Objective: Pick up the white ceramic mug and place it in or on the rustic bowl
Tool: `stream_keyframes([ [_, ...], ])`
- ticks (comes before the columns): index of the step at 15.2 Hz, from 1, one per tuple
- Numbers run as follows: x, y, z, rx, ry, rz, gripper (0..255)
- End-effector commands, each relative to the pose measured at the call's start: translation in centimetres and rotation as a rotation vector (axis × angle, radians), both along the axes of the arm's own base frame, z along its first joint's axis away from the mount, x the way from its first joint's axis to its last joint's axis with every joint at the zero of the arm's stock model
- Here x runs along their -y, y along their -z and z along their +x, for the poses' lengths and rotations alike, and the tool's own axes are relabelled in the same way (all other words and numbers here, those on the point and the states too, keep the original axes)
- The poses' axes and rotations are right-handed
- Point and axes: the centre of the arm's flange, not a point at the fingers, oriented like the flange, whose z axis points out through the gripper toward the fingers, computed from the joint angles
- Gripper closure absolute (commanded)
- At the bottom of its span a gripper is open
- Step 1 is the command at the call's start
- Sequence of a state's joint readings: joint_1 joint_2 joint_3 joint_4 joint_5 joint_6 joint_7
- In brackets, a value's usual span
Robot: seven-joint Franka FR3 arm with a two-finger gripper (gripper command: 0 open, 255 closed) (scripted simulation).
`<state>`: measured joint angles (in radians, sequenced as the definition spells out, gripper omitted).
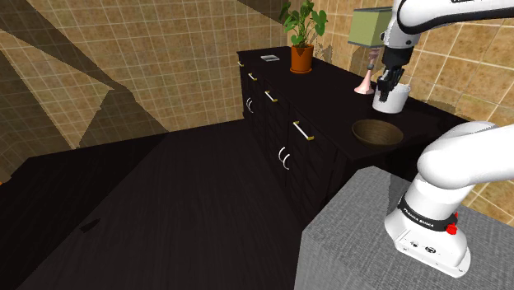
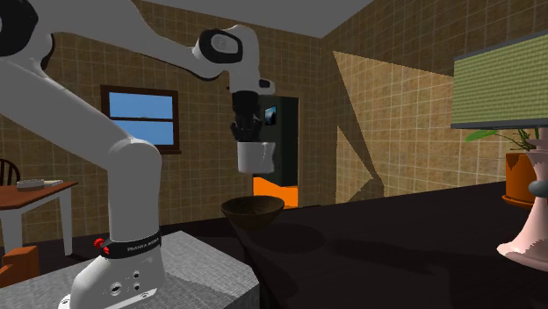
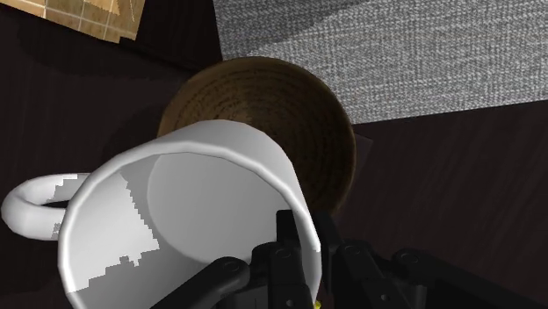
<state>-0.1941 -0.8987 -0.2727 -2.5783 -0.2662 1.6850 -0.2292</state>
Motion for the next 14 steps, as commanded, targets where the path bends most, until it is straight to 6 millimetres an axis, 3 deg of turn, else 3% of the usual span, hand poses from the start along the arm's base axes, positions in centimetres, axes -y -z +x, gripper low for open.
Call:
stream_keyframes([
  [1,-0.2,0.8,-0.7,-0.001,0.0,0.0,255],
  [14,-0.2,7.6,-0.7,-0.001,0.0,0.0,255],
])
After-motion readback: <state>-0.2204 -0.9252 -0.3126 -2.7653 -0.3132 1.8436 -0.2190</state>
